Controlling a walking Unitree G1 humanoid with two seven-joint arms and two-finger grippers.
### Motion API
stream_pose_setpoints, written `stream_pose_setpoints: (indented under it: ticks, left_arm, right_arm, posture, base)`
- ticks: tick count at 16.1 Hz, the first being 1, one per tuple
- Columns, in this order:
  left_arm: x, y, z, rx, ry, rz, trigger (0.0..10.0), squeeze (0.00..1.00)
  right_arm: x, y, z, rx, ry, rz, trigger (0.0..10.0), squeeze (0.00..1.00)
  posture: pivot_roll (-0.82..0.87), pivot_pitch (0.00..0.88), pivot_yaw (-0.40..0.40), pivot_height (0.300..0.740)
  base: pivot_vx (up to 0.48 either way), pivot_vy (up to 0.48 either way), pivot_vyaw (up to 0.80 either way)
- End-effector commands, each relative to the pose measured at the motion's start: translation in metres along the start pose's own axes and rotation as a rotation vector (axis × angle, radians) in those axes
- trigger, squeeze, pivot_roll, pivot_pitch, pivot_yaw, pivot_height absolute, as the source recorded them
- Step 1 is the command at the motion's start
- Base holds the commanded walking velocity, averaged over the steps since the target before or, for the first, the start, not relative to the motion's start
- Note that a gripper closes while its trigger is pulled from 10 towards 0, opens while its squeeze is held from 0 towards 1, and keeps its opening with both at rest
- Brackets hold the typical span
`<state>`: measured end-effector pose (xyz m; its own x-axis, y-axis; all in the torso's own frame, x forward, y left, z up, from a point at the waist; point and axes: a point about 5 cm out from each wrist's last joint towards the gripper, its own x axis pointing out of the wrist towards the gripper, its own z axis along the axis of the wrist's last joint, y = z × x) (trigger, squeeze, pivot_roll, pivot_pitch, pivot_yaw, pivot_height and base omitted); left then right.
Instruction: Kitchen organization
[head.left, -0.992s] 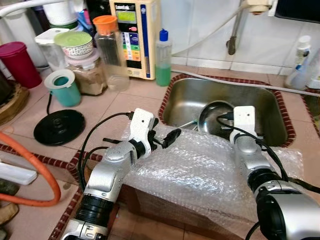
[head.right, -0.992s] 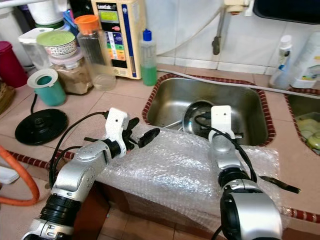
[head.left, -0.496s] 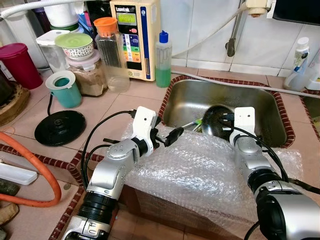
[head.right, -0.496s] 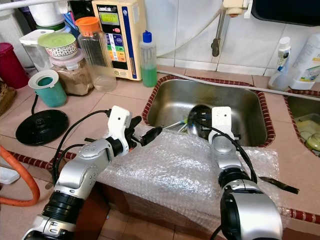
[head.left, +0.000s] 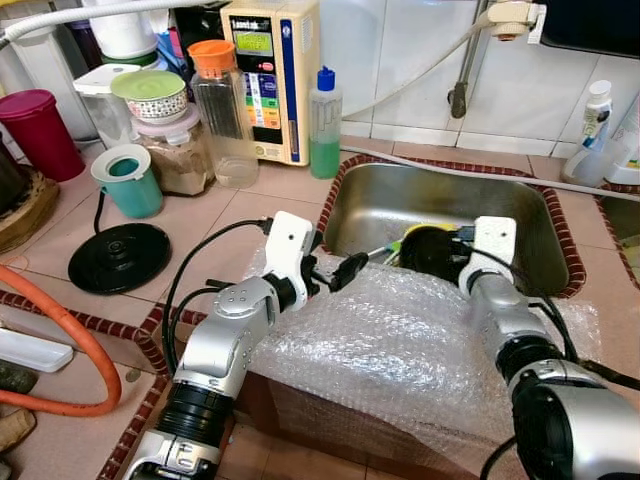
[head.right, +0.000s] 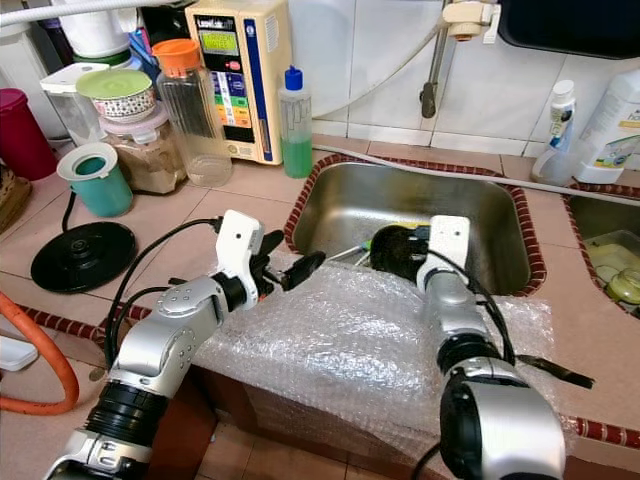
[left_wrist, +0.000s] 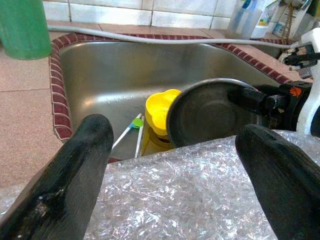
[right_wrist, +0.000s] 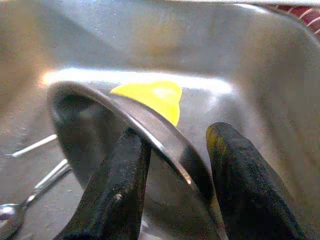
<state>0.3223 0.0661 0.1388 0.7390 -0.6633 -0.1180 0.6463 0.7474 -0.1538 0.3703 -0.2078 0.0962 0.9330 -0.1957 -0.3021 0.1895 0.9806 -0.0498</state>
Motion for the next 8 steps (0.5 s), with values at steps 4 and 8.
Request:
stream_pose_setpoints:
  ticks: [4,8]
  left_arm:
    - [0.002,0.003,0.002,0.020,0.012,0.021,10.0,1.00]
    - [0.001,0.006,0.000,0.013,0.017,0.037,10.0,1.00]
  right_arm:
    - [-0.003,0.006,-0.017,0.240,0.047,0.067,10.0,1.00]
    - [-0.005,0.015,-0.020,0.271,0.044,0.120,10.0,1.00]
  posture:
    - [0.08,0.000,0.057,0.740]
    - [0.07,0.000,0.056,0.740]
  base:
    - [0.000,0.000,0.00]
    - [0.000,0.000,0.00]
